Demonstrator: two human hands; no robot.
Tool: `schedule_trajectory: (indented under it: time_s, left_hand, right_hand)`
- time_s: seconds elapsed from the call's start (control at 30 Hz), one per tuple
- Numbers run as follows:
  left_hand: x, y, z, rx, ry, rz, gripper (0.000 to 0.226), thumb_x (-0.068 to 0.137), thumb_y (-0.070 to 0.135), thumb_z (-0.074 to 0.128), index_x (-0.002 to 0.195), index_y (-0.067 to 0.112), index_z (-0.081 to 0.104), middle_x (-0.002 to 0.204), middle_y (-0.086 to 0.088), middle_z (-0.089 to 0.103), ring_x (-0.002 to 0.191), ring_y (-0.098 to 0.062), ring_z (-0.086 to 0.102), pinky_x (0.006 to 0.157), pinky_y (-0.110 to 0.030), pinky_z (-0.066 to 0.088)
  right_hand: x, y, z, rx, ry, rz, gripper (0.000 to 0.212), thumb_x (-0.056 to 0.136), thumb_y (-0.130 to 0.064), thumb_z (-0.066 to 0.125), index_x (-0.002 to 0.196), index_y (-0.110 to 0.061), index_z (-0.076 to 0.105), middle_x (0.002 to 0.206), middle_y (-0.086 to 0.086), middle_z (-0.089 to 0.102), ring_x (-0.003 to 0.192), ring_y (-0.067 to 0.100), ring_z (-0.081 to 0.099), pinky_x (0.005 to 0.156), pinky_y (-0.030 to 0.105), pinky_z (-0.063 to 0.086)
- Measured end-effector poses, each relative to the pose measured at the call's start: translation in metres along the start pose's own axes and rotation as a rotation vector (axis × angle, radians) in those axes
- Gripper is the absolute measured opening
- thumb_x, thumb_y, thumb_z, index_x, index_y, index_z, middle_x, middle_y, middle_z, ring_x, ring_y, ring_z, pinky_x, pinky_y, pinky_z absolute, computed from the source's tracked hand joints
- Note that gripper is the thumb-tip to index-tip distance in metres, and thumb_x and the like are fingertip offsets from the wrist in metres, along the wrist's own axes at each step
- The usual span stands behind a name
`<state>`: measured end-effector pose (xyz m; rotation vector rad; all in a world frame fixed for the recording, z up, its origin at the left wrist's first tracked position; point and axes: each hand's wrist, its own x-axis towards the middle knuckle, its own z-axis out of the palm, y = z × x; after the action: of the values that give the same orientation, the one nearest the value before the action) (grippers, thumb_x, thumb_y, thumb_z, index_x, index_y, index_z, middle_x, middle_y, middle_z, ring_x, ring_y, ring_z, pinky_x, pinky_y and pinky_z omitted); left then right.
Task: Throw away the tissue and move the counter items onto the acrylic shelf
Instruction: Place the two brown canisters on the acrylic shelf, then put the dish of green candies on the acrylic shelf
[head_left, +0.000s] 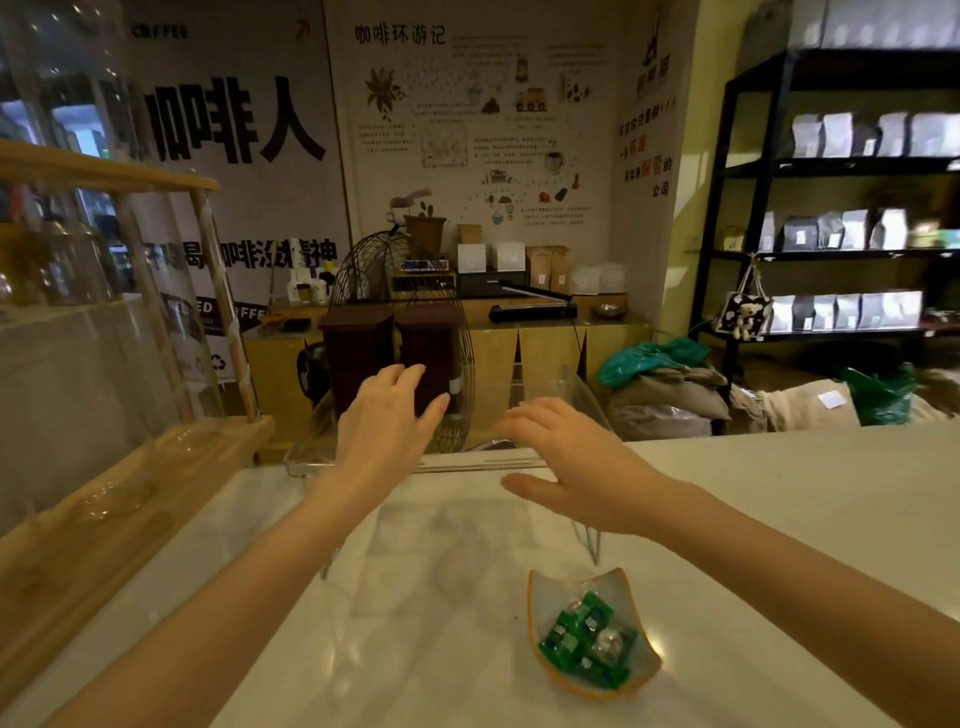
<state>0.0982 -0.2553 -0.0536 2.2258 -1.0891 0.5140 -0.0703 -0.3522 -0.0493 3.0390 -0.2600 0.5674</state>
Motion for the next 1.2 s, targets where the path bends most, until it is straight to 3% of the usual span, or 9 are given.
schedule_trajectory:
  time_s: [0.13,0.27,0.4,0.5,0.57,0.7,0.8,1.0,1.2]
  left_hand:
    - [-0.038,0.014,0.002,-0.047,0.031,0.207,0.053,0.088,0.044,0.043,0.135,0.018,0.039,0.146,-0.007,0.038,0.138,-0.024,0.028,0.111,-0.038,0.028]
    - [-0.082,0.017,0.010,0.029,0.022,0.501,0.053,0.087,0.050,0.033,0.130,0.021,0.046,0.142,-0.006,0.045,0.135,-0.020,0.034,0.107,-0.038,0.031]
    - [-0.115,0.013,0.022,0.065,-0.088,0.640,0.056,0.089,0.055,0.026,0.127,0.022,0.049,0.138,-0.003,0.051,0.129,-0.018,0.041,0.107,-0.032,0.033]
    - [-0.137,0.020,0.027,-0.081,-0.279,0.436,0.072,0.080,0.068,0.020,0.134,0.024,0.039,0.128,0.010,0.052,0.119,-0.012,0.047,0.098,-0.032,0.045]
    - [-0.148,0.027,0.031,-0.226,-0.474,0.174,0.074,0.076,0.068,0.027,0.138,0.027,0.029,0.113,0.018,0.048,0.102,-0.006,0.049,0.088,-0.023,0.042]
    - [-0.154,0.039,0.038,-0.612,-0.642,-0.226,0.041,0.086,0.040,0.051,0.118,0.014,0.054,0.076,-0.001,0.062,0.064,-0.013,0.056,0.058,-0.024,0.045]
    - [-0.151,0.048,0.033,-0.839,-0.827,-0.458,0.025,0.087,0.024,0.053,0.099,0.005,0.064,0.070,-0.012,0.067,0.050,-0.018,0.063,0.042,-0.025,0.048]
    - [-0.152,0.046,0.026,-1.102,-0.965,-0.639,0.019,0.083,0.012,0.058,0.100,0.006,0.065,0.079,-0.015,0.074,0.070,-0.021,0.072,0.054,-0.024,0.059]
    - [-0.148,0.043,0.017,-1.141,-1.065,-0.589,0.023,0.077,0.004,0.064,0.100,0.008,0.067,0.092,-0.012,0.075,0.080,-0.019,0.072,0.068,-0.023,0.060]
  right_hand:
    - [-0.046,0.003,0.003,-0.058,0.049,-0.040,0.047,0.089,-0.040,0.048,0.131,-0.020,0.045,0.138,-0.001,0.050,0.132,0.017,0.038,0.107,0.023,0.024]
    - [-0.087,0.007,0.014,-0.088,0.072,-0.021,0.044,0.083,-0.042,0.044,0.122,-0.021,0.049,0.118,-0.002,0.064,0.109,0.016,0.059,0.091,0.025,0.048]
    - [-0.116,0.016,0.031,-0.028,0.032,0.051,0.047,0.085,-0.041,0.046,0.126,-0.019,0.046,0.121,0.000,0.062,0.108,0.018,0.058,0.088,0.032,0.054]
    - [-0.129,0.019,0.042,0.144,-0.053,0.222,0.055,0.090,-0.043,0.046,0.138,-0.021,0.032,0.139,-0.002,0.045,0.123,0.015,0.046,0.100,0.028,0.043]
    - [-0.133,0.019,0.048,0.323,-0.143,0.385,0.058,0.090,-0.043,0.045,0.141,-0.024,0.025,0.140,-0.003,0.042,0.117,0.011,0.047,0.094,0.024,0.041]
    - [-0.133,0.019,0.053,0.560,-0.167,0.553,0.058,0.089,-0.038,0.051,0.139,-0.020,0.029,0.112,-0.004,0.054,0.088,0.011,0.056,0.076,0.021,0.045]
    - [-0.130,0.020,0.055,0.665,-0.180,0.615,0.054,0.088,-0.029,0.054,0.137,-0.017,0.035,0.094,-0.010,0.055,0.076,0.004,0.056,0.068,0.016,0.042]
    - [-0.121,0.020,0.056,0.973,-0.230,0.717,0.033,0.085,-0.003,0.050,0.118,-0.010,0.051,0.080,0.002,0.063,0.071,0.020,0.060,0.062,0.029,0.054]
    - [-0.117,0.017,0.052,1.061,-0.247,0.753,0.027,0.083,0.004,0.048,0.107,-0.007,0.054,0.079,0.007,0.064,0.070,0.025,0.065,0.067,0.037,0.060]
